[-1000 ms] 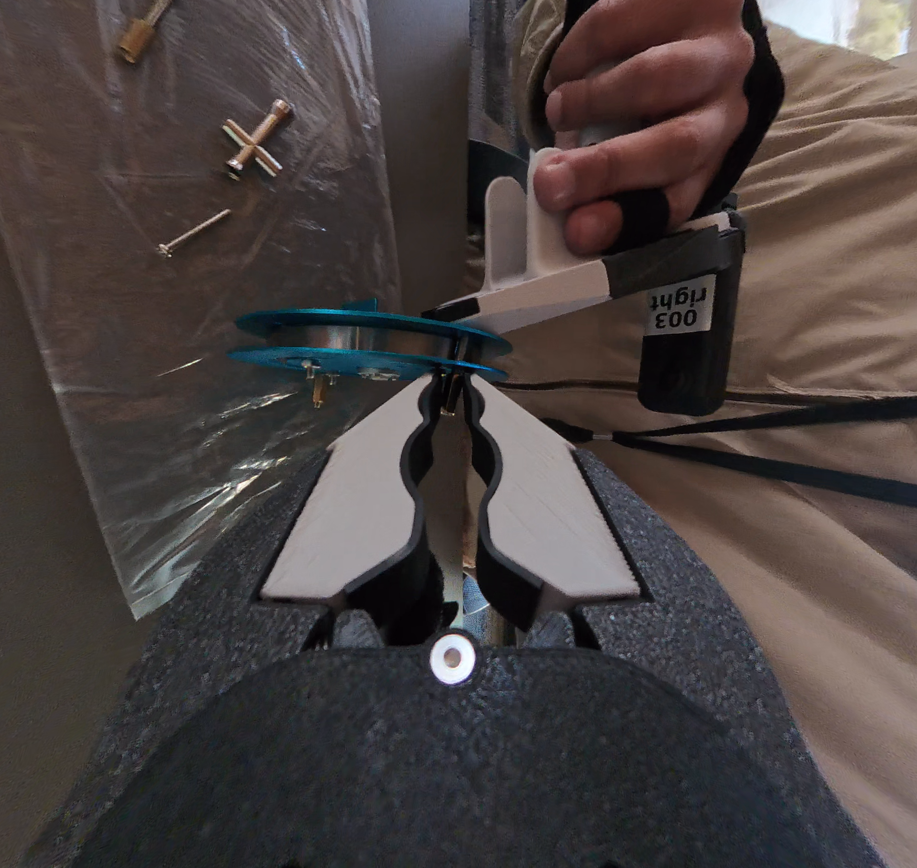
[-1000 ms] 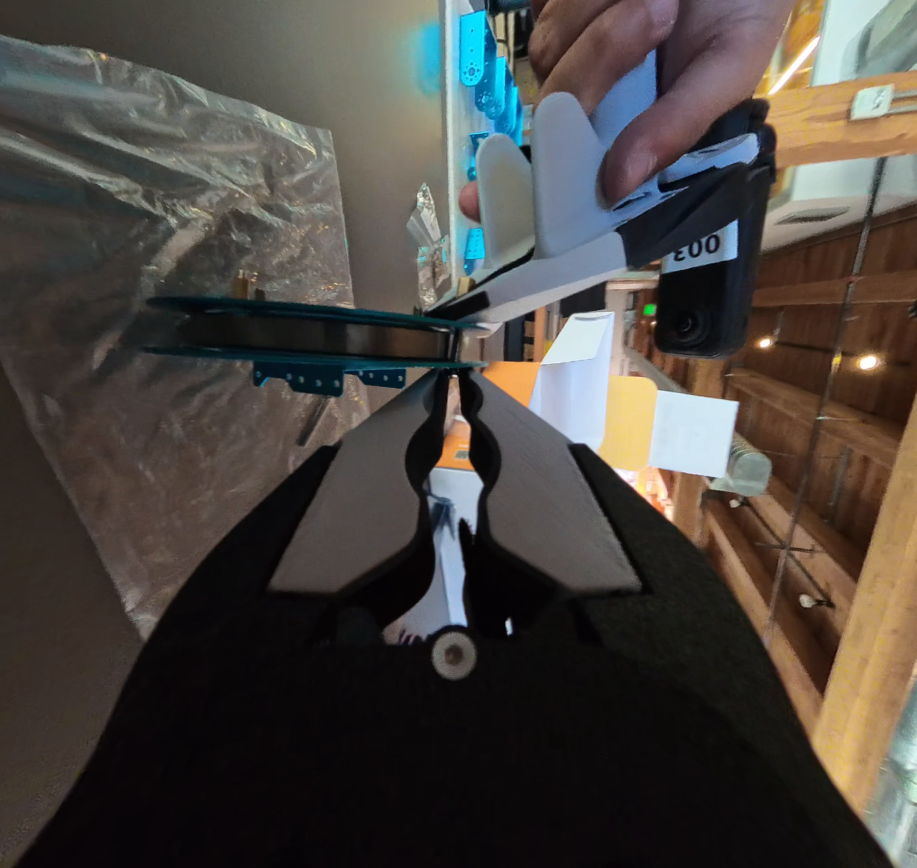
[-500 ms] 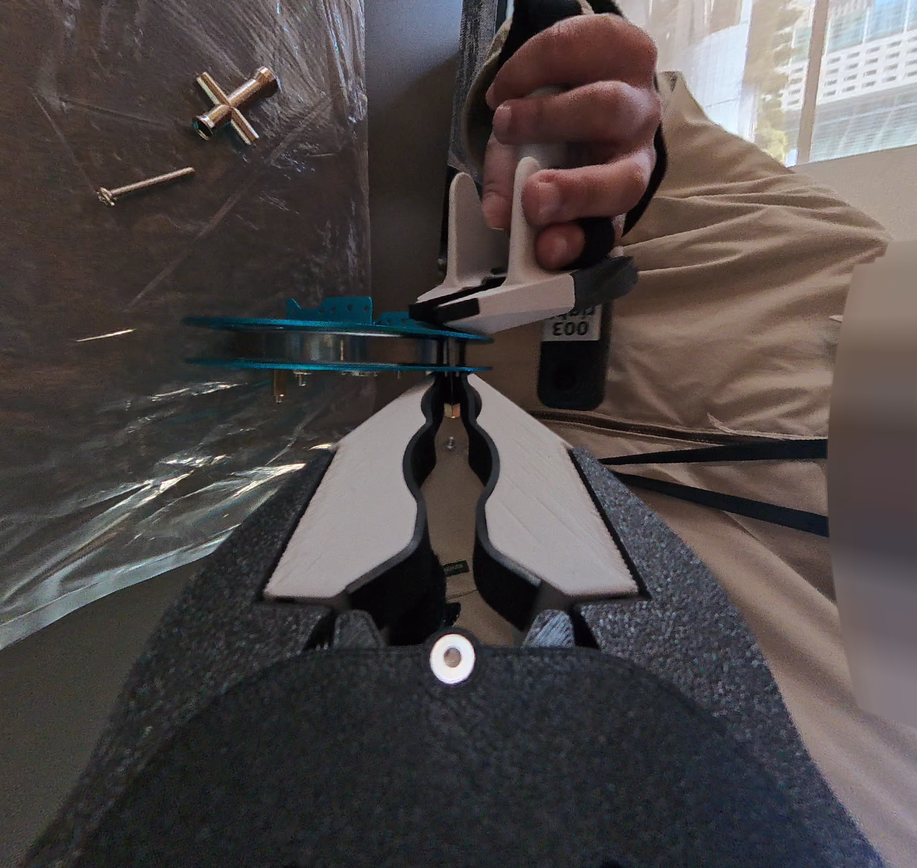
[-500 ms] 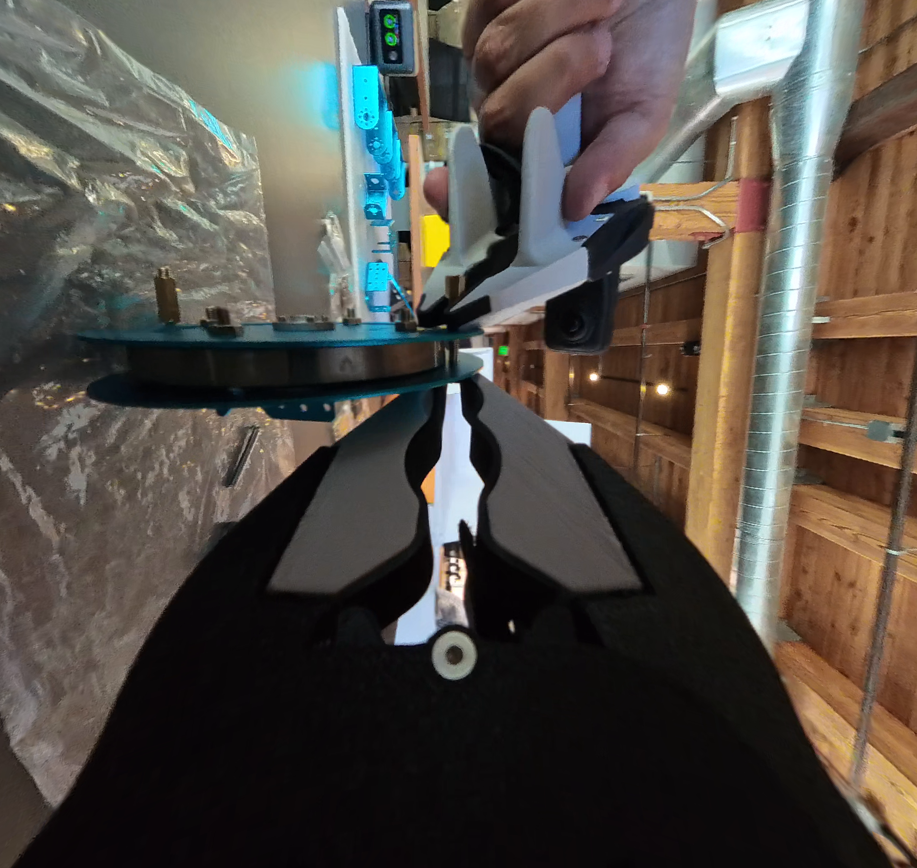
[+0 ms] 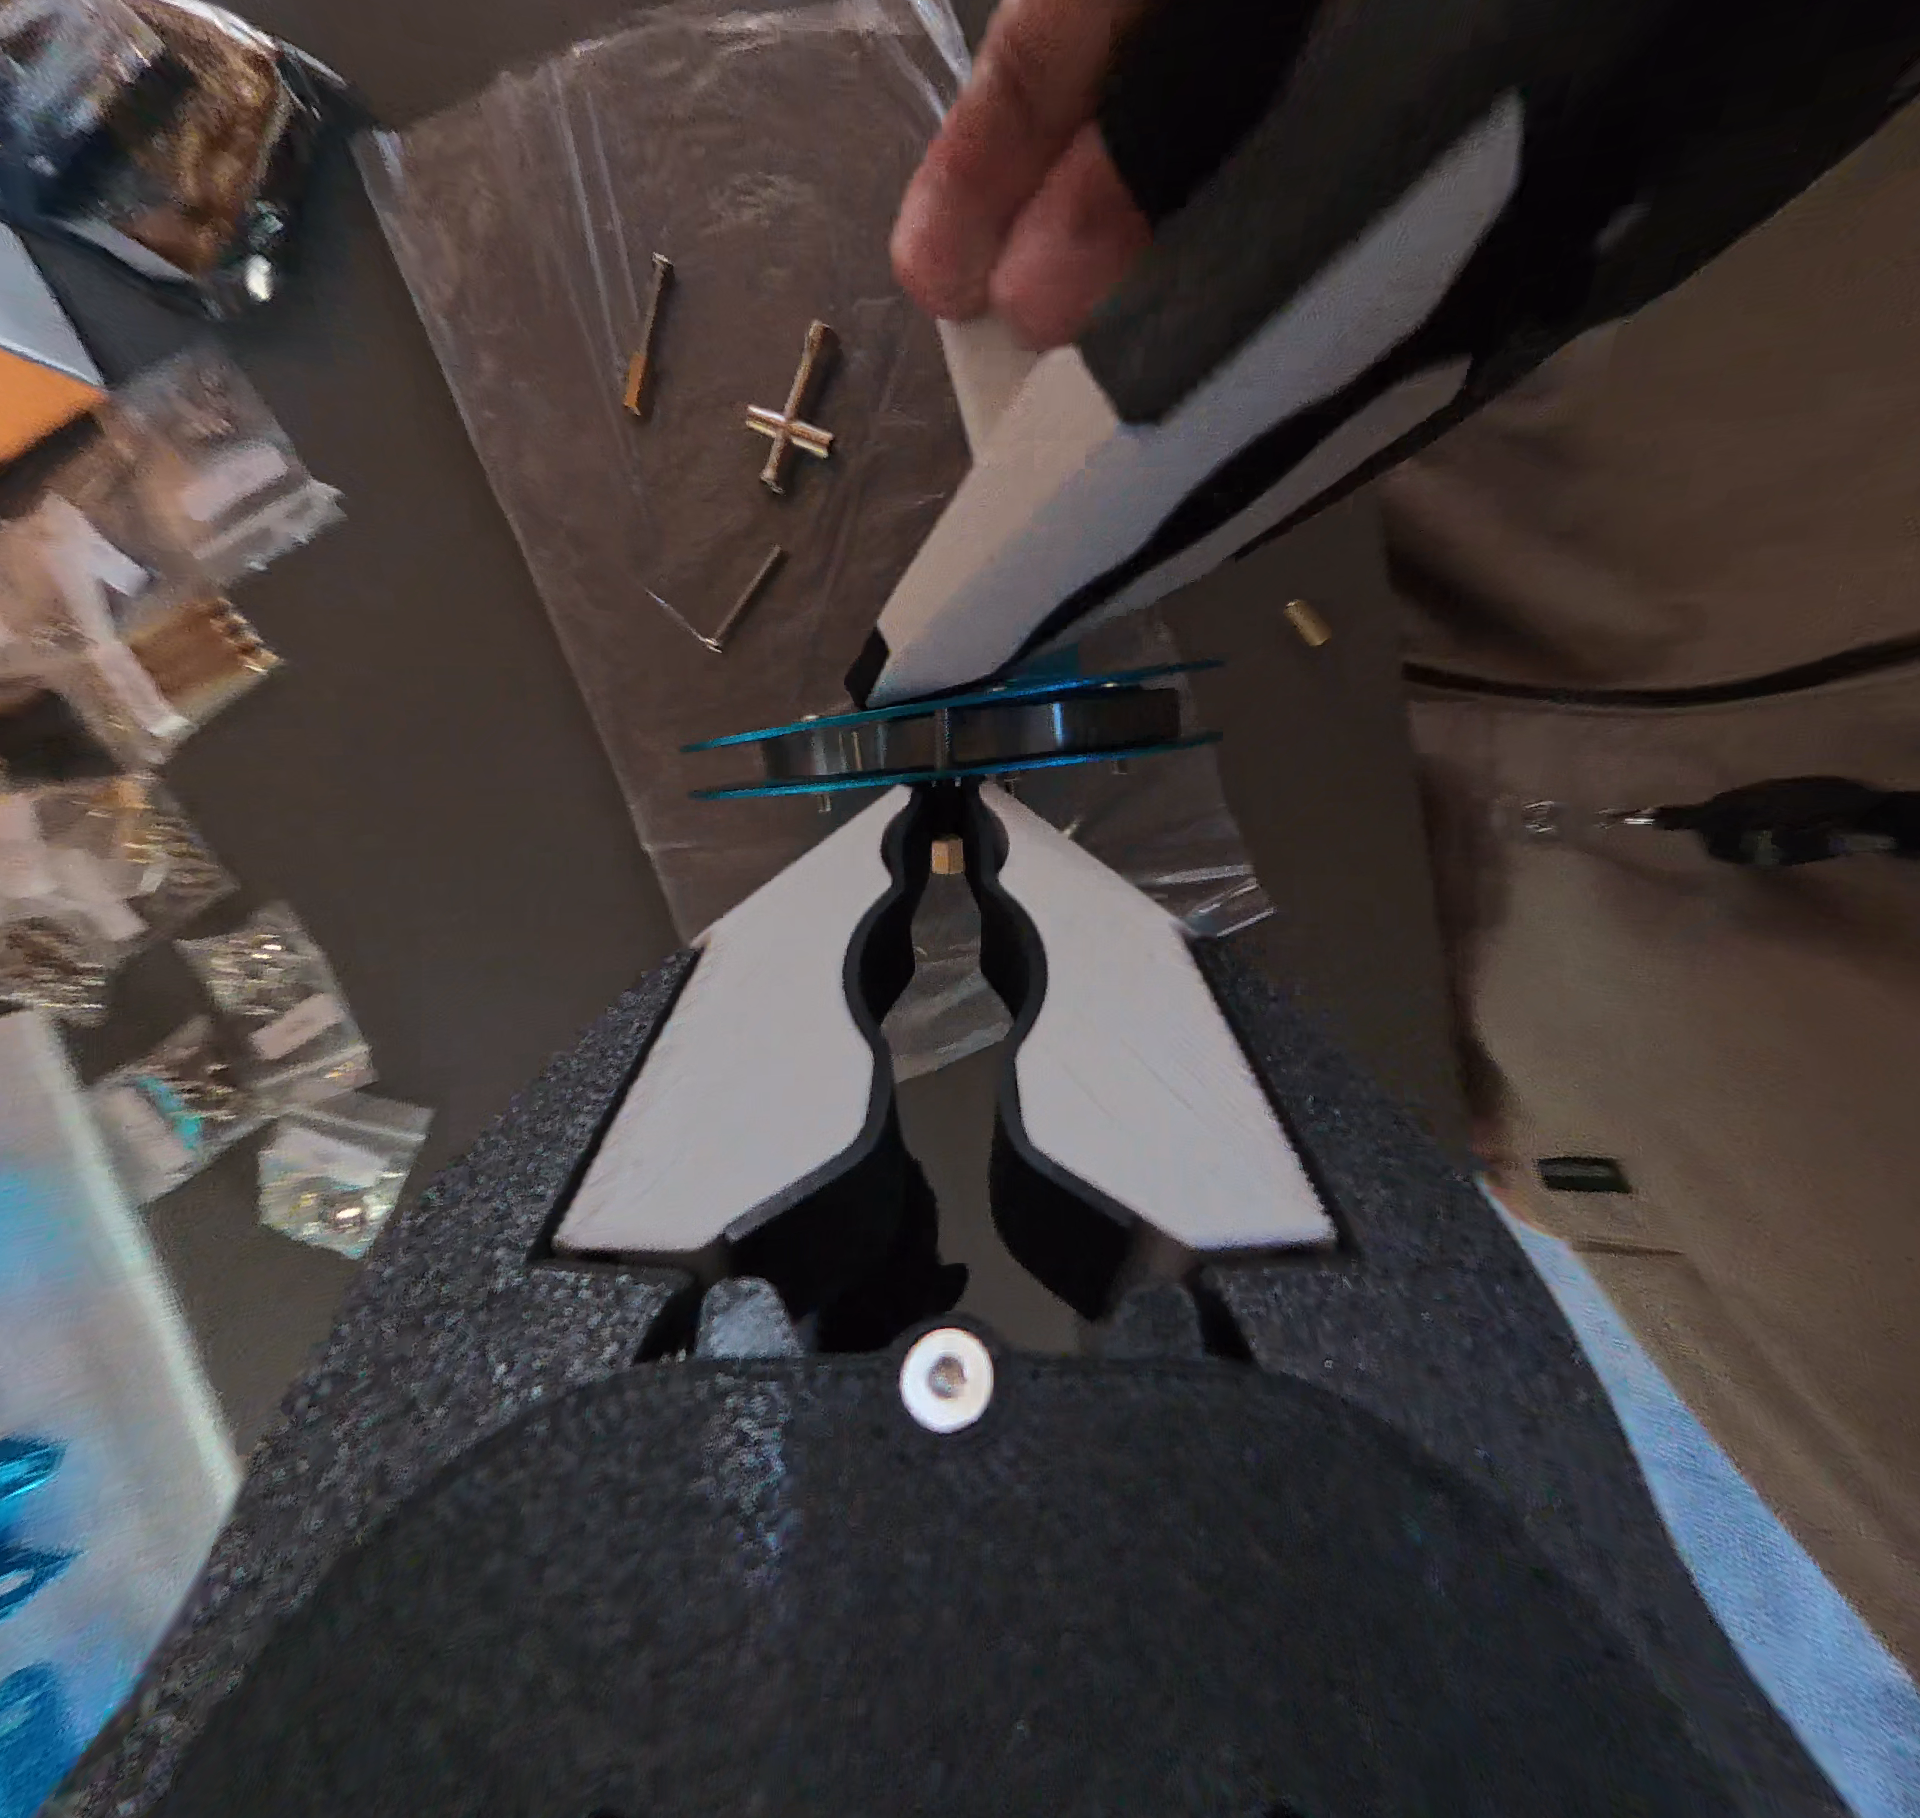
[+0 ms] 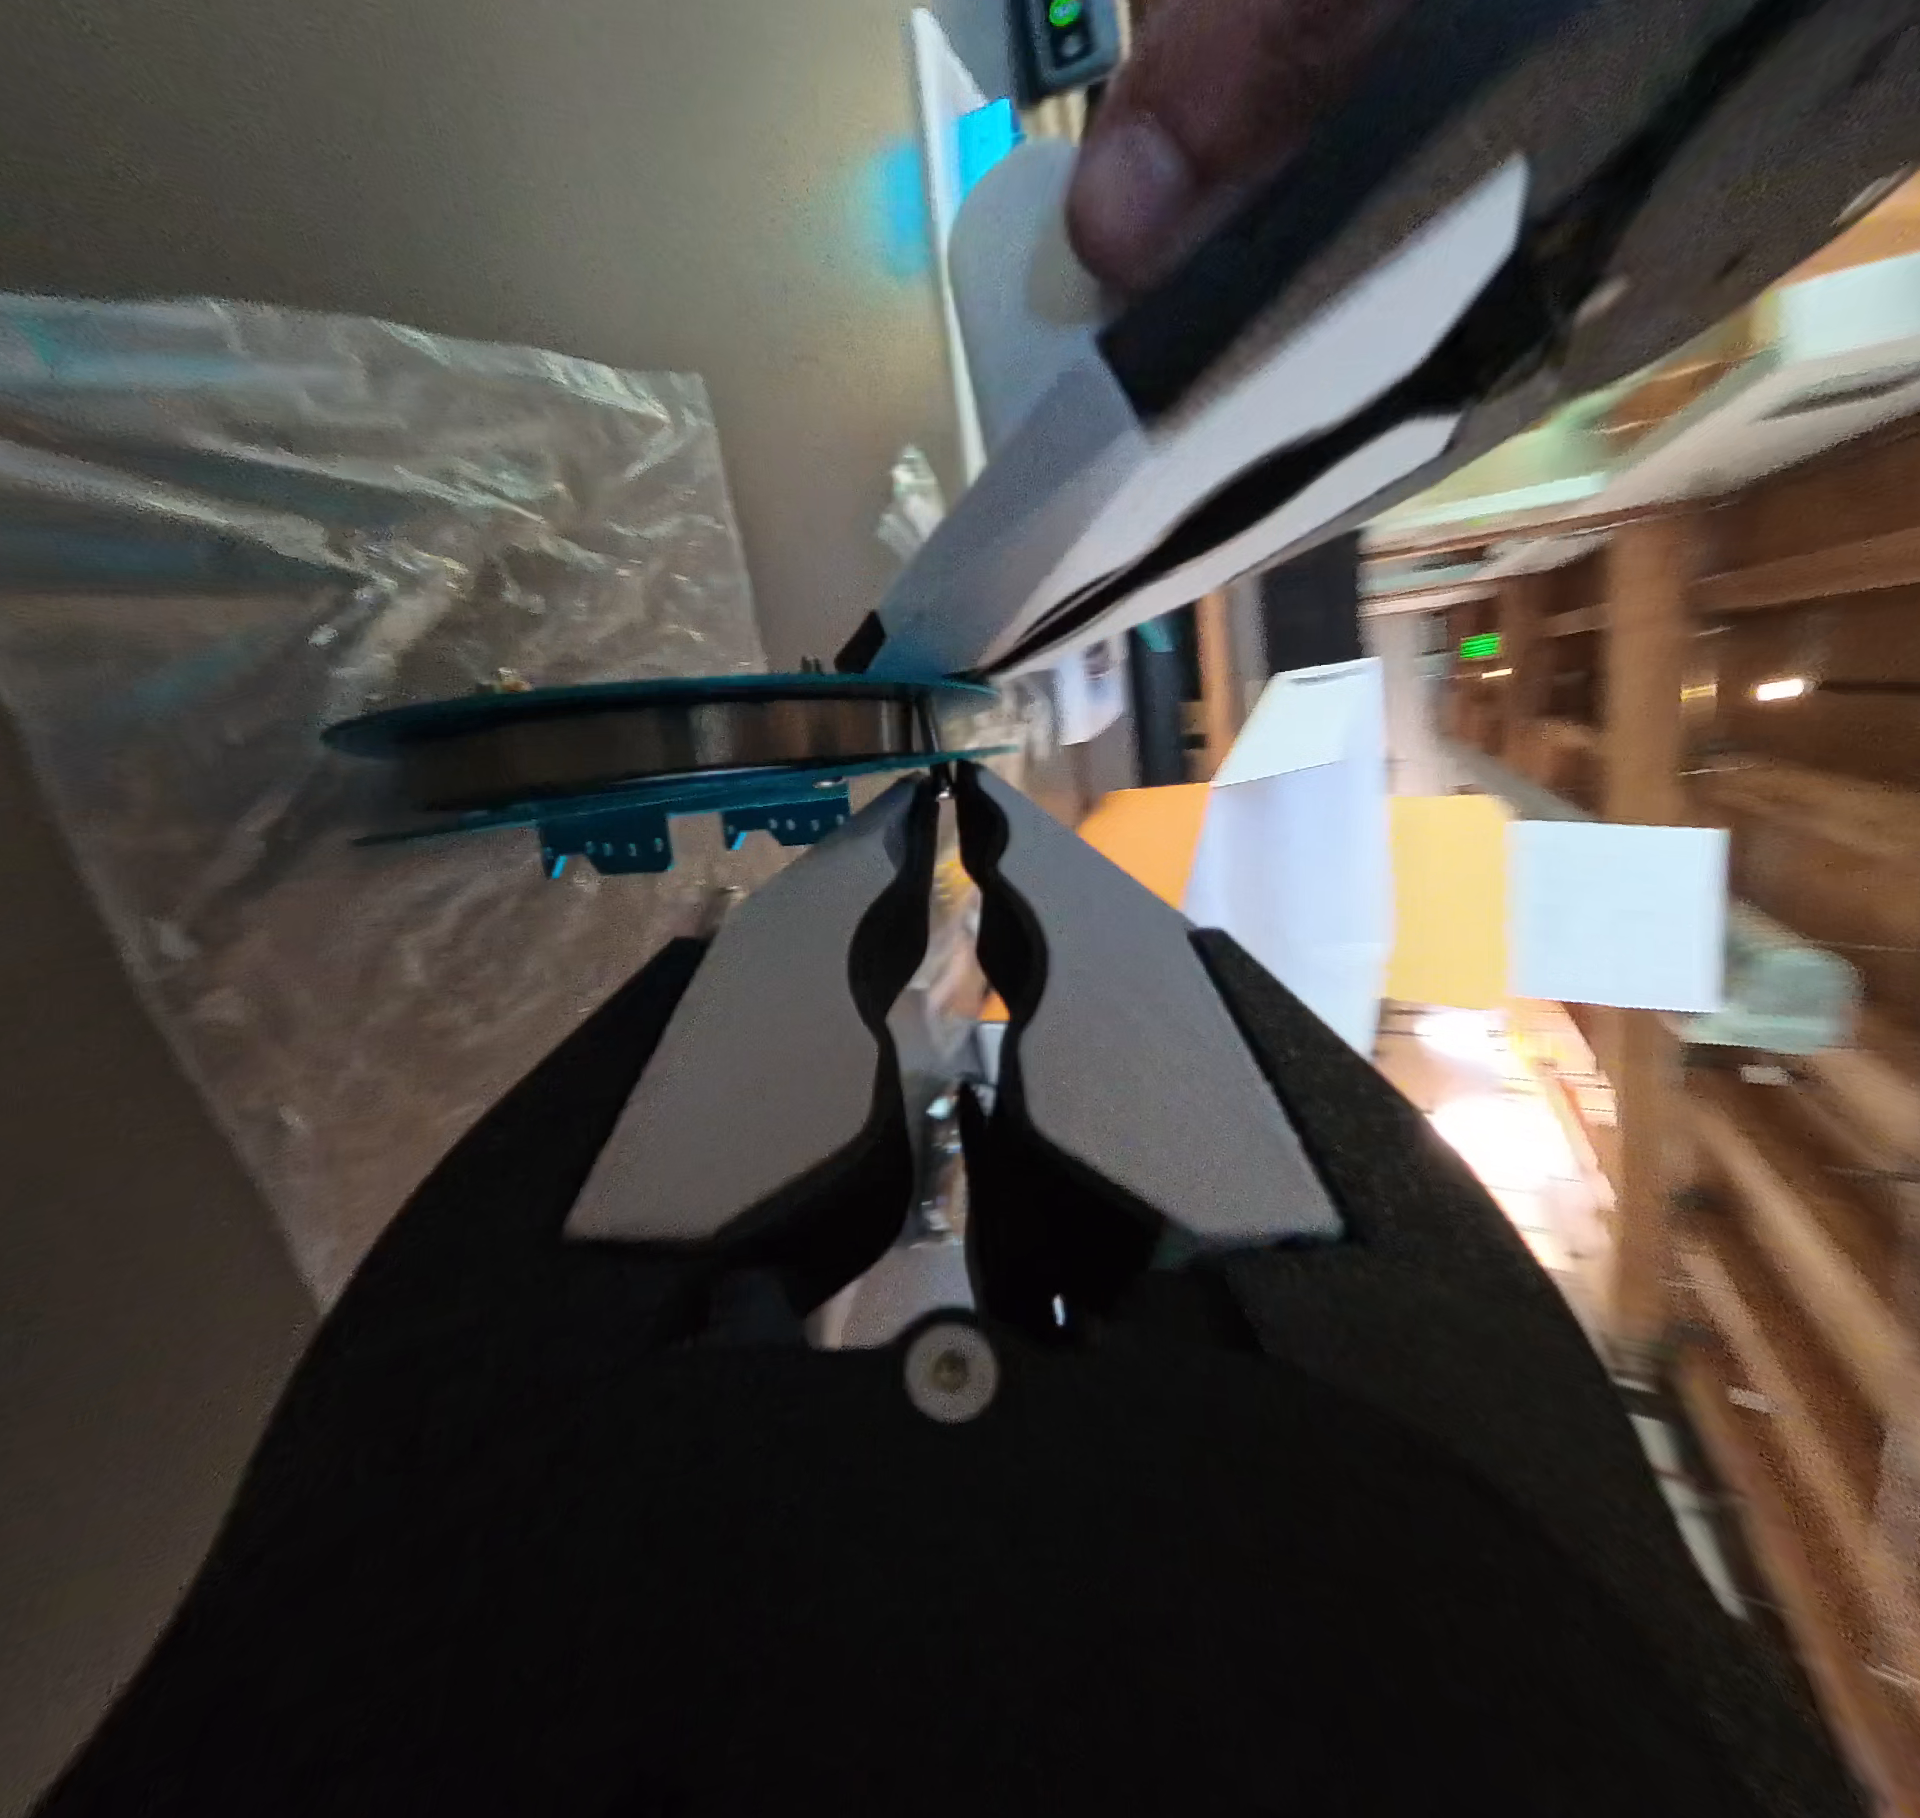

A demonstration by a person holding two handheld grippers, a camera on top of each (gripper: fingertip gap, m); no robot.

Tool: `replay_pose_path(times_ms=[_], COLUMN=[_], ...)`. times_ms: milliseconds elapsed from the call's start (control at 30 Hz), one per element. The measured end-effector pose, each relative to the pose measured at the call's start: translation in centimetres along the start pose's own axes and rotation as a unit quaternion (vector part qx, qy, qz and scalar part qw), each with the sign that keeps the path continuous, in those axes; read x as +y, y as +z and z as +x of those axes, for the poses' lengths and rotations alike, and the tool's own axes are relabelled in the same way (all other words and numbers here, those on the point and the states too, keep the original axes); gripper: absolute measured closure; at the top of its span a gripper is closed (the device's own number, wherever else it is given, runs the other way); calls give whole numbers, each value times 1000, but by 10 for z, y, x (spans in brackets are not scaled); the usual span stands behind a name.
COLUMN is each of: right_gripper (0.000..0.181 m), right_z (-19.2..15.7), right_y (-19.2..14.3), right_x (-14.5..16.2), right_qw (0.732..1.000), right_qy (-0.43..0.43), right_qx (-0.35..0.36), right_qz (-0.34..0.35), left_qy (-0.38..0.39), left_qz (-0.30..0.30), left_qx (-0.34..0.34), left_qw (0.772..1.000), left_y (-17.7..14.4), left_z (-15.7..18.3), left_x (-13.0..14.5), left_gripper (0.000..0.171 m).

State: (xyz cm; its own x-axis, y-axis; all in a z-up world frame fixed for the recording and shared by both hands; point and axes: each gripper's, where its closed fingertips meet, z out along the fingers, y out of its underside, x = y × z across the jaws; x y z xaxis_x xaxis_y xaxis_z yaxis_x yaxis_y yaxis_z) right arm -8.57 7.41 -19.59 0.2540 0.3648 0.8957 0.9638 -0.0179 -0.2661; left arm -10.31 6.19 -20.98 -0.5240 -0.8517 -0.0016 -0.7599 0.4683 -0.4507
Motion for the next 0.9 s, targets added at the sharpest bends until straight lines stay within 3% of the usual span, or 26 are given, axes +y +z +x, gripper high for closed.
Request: replay_pose_path(times_ms=[167,233,400,567,600,633,700,733,767,800,833,900], right_gripper=[179,179,179,178,178,178,178,178,178,178,178,177], right_z=[-10,-11,-10,-10,-9,-10,-15,-15,-14,-13,-12,-13], right_y=[-10,-14,-19,-24,-26,-30,-43,-45,-46,-45,-44,-42], right_x=[5,7,11,11,12,11,5,4,3,3,4,7], right_qw=[977,967,911,764,717,651,455,372,302,273,282,355], right_qy=[117,122,201,366,405,447,537,565,585,596,596,579], right_qx=[-178,-223,-359,-530,-564,-609,-703,-732,-748,-752,-749,-732], right_qz=[-18,-18,-24,-44,-60,-74,-97,-87,-80,-71,-63,-51], left_qy=[103,109,178,310,349,386,431,441,439,426,410,383], left_qz=[14,42,87,65,50,41,37,41,44,48,56,62], left_qx=[-112,-148,-279,-466,-508,-547,-596,-612,-618,-617,-611,-587], left_qw=[988,982,940,826,786,742,676,655,650,660,675,710], left_y=[4,6,9,6,4,3,3,2,1,1,1,2], left_z=[-1,-2,-10,-19,-21,-20,-16,-16,-17,-19,-19,-19], left_x=[-9,-13,-19,-24,-25,-28,-33,-34,-34,-33,-33,-33], left_gripper=[168,168,168,169,169,169,169,170,170,169,169,168])
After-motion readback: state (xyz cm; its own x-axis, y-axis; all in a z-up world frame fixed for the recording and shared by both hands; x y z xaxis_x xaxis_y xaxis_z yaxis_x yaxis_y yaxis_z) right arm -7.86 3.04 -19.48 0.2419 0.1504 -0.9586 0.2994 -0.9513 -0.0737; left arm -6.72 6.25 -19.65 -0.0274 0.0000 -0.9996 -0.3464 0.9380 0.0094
